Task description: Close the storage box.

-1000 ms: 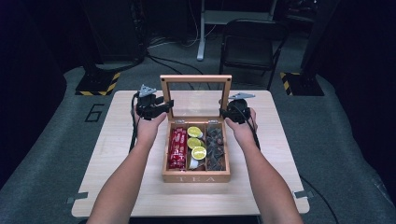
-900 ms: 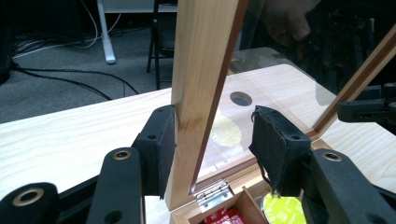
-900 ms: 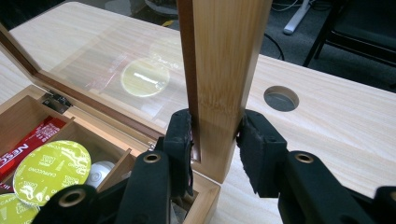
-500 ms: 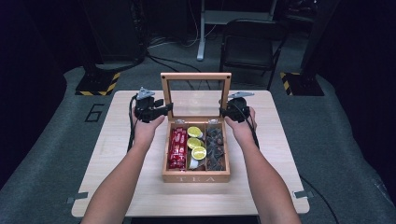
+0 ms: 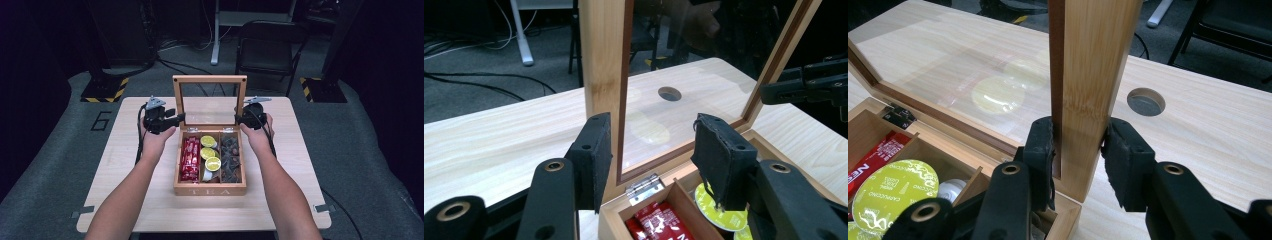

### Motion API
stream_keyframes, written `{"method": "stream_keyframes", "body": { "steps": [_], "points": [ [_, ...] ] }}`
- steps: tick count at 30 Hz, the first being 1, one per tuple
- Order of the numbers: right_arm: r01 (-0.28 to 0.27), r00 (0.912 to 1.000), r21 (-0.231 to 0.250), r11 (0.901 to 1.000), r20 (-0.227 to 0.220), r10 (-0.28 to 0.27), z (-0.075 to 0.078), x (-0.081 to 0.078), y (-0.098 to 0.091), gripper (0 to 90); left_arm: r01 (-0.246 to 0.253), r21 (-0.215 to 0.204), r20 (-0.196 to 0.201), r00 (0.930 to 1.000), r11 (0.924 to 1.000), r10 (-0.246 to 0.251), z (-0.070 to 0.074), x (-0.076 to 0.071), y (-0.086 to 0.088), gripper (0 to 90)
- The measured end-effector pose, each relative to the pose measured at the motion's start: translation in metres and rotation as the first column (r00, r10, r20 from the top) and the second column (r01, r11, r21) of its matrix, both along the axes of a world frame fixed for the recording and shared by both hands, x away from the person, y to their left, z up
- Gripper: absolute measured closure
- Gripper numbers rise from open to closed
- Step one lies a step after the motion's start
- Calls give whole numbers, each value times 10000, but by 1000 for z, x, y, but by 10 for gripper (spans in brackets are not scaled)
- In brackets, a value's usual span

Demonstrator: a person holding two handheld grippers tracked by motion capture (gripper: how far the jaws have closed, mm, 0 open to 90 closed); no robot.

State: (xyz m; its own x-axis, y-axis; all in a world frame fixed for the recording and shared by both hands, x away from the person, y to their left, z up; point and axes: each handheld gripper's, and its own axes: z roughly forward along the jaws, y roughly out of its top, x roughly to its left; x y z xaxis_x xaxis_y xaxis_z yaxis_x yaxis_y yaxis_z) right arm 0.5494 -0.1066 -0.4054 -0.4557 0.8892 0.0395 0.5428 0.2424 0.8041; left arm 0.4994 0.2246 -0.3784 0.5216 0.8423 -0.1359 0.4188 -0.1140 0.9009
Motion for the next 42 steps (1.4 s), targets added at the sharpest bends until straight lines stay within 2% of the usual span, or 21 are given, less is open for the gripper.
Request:
{"method": "stream_keyframes", "body": {
  "steps": [10, 16, 31, 36, 39, 42],
  "points": [
    [71, 10000, -101, 9999, 14, -71, -1, 4, 0, 646, -159, -54, -23, 9999, 9999, 159, 0, -4, 11, 494],
    [255, 9996, 111, 9996, -133, -253, -1, 7, 2, 645, -197, -31, 2, 9998, 9998, 197, -1, -7, 13, 494],
    [493, 9986, 185, 9986, -207, -489, -5, 14, 3, 639, -320, 32, -27, 9995, 9995, 320, -2, -11, 22, 494],
    [743, 9969, 403, 9964, -286, -731, -6, 13, 8, 556, -327, 49, -56, 9994, 9995, 327, -2, -12, 23, 492],
    [591, 9980, 191, 9981, -229, -587, -5, 12, 8, 527, -317, 58, -51, 9995, 9995, 318, -2, -13, 22, 485],
    [624, 9979, 226, 9978, -207, -619, -6, 9, 7, 501, -327, 88, -85, 9994, 9994, 328, -3, -13, 23, 479]
  ]
}}
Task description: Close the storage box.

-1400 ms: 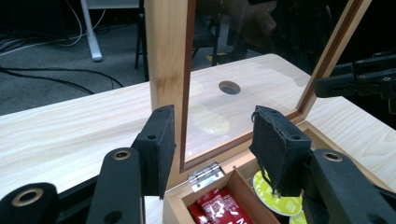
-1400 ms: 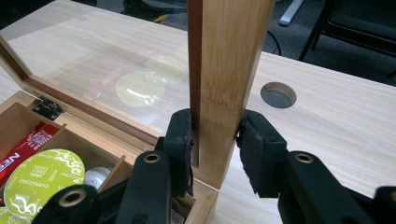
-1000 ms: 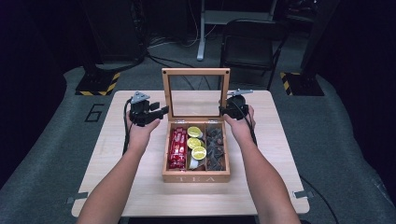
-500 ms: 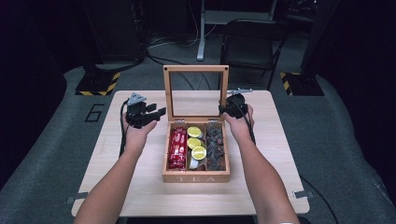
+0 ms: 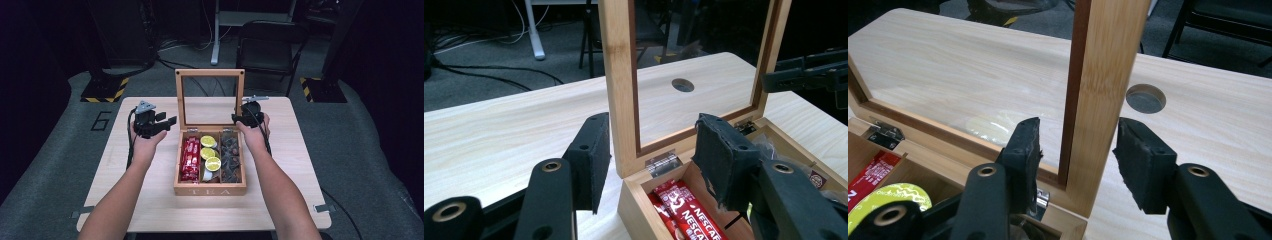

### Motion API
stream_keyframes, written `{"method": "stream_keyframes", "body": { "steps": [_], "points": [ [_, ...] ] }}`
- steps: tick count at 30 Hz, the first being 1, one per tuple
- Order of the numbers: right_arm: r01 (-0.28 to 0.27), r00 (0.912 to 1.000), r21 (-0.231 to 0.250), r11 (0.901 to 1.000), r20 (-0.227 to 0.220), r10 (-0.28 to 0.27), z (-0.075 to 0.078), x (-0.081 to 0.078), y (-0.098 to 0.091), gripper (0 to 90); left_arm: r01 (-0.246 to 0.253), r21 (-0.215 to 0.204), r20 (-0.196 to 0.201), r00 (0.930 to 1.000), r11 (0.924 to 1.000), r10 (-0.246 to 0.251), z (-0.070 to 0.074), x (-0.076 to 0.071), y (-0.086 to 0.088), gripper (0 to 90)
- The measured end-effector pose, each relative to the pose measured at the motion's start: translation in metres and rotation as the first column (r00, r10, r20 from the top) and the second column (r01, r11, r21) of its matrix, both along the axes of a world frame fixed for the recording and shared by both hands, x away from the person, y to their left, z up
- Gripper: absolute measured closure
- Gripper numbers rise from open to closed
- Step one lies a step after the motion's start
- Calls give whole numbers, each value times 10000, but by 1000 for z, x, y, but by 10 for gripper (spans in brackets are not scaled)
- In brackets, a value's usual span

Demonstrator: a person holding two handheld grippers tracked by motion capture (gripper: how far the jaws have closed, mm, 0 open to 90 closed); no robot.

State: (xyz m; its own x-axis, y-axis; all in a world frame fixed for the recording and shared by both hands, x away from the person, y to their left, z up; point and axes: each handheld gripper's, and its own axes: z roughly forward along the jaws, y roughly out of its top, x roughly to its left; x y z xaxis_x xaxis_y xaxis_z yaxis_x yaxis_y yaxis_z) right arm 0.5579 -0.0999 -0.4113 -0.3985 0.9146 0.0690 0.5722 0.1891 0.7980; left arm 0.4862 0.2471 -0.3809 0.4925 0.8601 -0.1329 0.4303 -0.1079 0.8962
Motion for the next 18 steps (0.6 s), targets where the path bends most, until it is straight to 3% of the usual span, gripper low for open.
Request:
{"method": "stream_keyframes", "body": {
  "steps": [10, 18],
  "points": [
    [-2, 10000, -135, 9999, 19, 2, 1, -16, -15, 440, -25, 14, -22, 10000, 10000, 25, 1, 3, -2, 469],
    [-674, 9977, -157, 9976, 29, 675, 5, -33, -23, 411, 191, 93, -52, 9998, 9998, -191, 2, 6, -11, 459]
  ]
}}
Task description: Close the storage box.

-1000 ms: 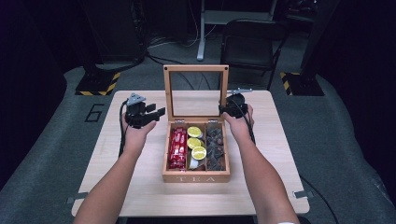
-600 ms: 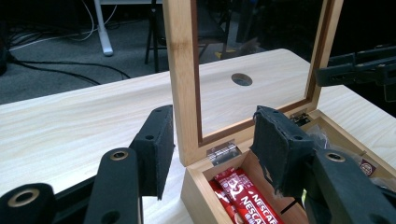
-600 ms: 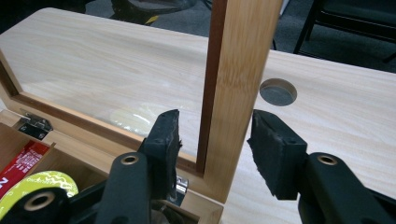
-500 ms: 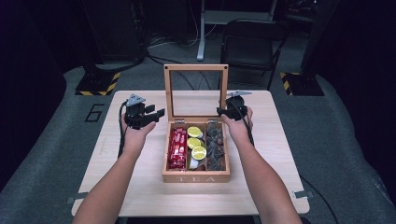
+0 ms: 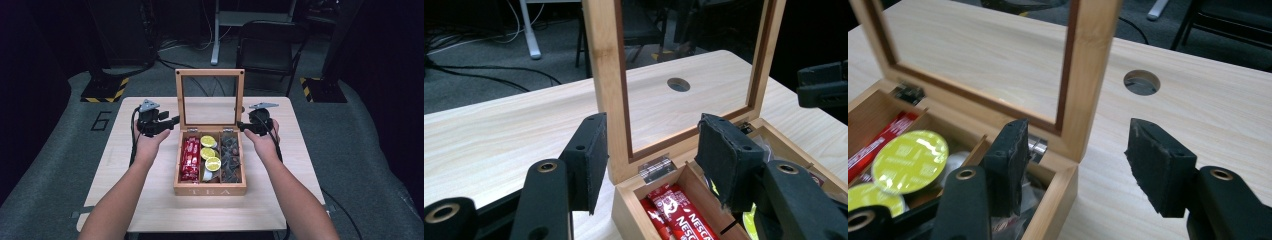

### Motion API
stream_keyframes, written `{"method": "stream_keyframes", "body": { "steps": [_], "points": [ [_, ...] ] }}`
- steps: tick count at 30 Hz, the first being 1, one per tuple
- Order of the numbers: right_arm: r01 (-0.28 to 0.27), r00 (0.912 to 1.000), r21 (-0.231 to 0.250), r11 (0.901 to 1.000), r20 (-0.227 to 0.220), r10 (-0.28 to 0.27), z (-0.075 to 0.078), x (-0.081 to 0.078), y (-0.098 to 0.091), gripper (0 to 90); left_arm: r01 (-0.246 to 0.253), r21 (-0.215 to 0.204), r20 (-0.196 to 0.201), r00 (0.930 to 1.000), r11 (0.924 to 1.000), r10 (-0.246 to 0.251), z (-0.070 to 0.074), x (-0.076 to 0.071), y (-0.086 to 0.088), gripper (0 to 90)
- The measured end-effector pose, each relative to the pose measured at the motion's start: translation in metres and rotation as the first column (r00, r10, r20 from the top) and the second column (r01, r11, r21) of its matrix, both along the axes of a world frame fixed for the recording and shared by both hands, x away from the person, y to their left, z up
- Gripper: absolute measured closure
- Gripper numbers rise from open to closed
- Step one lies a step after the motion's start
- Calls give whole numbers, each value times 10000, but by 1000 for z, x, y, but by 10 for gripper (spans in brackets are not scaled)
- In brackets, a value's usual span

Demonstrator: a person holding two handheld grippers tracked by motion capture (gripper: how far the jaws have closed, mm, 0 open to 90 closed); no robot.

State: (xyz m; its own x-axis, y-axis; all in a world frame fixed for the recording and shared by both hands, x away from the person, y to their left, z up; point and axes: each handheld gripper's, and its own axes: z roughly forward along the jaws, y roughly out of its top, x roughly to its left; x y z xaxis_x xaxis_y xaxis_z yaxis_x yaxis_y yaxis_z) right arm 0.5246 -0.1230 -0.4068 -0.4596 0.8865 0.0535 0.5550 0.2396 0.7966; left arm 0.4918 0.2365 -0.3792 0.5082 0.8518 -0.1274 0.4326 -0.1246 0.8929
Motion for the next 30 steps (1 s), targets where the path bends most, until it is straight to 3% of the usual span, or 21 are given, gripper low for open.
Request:
{"method": "stream_keyframes", "body": {
  "steps": [11, 18, 30],
  "points": [
    [-1318, 9911, 268, 9909, 212, 1313, 11, -26, 16, 406, -88, 23, -43, 10000, 10000, 89, 0, -1, 2, 447],
    [-2132, 9763, 62, 9770, 396, 2127, 14, -38, 32, 404, -54, -61, -1, 10000, 10000, 54, 1, -2, 4, 440],
    [-2870, 9566, -98, 9579, 488, 2871, 12, -48, 48, 397, -49, -44, -5, 10000, 10000, 49, 1, -2, 4, 439]
  ]
}}
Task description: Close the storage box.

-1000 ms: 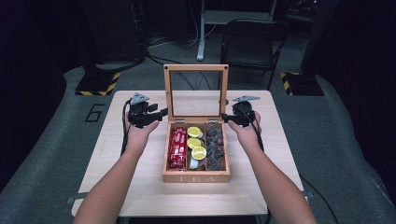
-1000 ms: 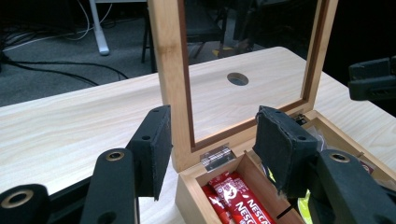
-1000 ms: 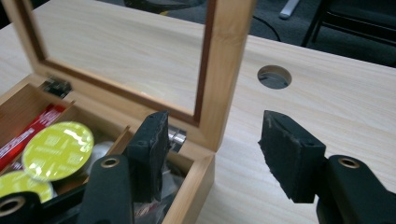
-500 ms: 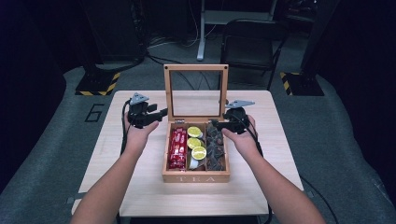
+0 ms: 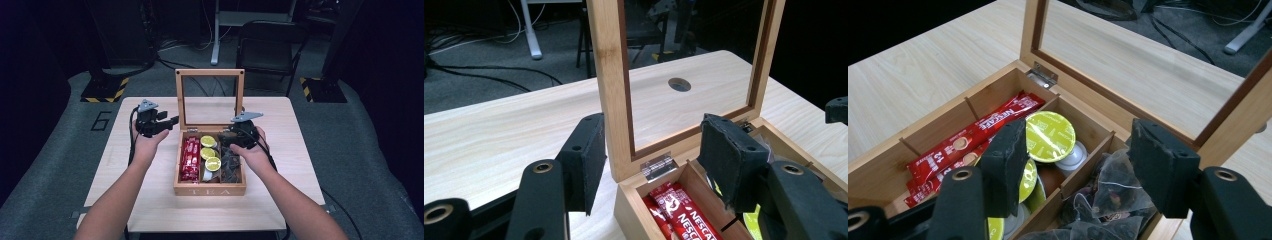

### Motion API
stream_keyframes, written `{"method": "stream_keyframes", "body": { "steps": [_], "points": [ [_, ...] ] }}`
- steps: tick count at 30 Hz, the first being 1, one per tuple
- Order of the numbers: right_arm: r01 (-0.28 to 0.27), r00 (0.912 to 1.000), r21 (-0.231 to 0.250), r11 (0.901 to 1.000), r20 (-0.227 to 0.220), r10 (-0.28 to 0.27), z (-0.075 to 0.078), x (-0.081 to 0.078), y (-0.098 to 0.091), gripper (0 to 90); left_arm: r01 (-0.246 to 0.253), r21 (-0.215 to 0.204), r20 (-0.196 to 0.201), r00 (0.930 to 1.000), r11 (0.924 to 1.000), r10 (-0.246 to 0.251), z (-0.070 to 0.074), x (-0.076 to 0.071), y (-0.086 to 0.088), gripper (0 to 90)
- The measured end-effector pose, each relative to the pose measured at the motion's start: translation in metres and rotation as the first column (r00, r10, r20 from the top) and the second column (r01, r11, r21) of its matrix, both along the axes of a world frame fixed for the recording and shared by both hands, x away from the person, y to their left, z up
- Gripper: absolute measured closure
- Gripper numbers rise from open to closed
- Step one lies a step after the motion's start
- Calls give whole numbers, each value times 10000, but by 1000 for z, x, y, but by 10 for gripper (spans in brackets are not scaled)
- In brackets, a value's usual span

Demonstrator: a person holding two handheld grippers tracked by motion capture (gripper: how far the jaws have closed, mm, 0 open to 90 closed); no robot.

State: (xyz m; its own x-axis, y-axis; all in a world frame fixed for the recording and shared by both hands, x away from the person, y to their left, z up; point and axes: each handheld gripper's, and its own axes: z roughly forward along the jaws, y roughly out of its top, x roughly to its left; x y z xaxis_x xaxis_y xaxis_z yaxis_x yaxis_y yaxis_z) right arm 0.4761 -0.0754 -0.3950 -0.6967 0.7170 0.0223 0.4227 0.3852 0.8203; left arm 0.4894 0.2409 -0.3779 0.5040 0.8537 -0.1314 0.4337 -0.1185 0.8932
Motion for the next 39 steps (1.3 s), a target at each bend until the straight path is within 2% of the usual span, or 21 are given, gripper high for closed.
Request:
{"method": "stream_keyframes", "body": {
  "steps": [18, 23, 34, 39],
  "points": [
    [-631, 9980, -106, 9980, 78, 631, -5, -10, 10, 388, 83, 32, 4, 10000, 10000, -83, 1, 0, -2, 439],
    [-571, 9983, -73, 9983, 72, 572, -9, -14, 12, 377, 154, 96, -7, 9999, 9998, -154, 1, 0, -3, 438],
    [-1167, 9931, -469, 9921, 50, 1171, -19, -30, 16, 347, 133, 30, 4, 9999, 9999, -133, -1, -1, -2, 436],
    [-1311, 9914, -568, 9897, -96, 1308, -27, -37, 19, 330, 118, -14, -27, 9999, 9999, -118, -2, -1, -2, 435]
  ]
}}
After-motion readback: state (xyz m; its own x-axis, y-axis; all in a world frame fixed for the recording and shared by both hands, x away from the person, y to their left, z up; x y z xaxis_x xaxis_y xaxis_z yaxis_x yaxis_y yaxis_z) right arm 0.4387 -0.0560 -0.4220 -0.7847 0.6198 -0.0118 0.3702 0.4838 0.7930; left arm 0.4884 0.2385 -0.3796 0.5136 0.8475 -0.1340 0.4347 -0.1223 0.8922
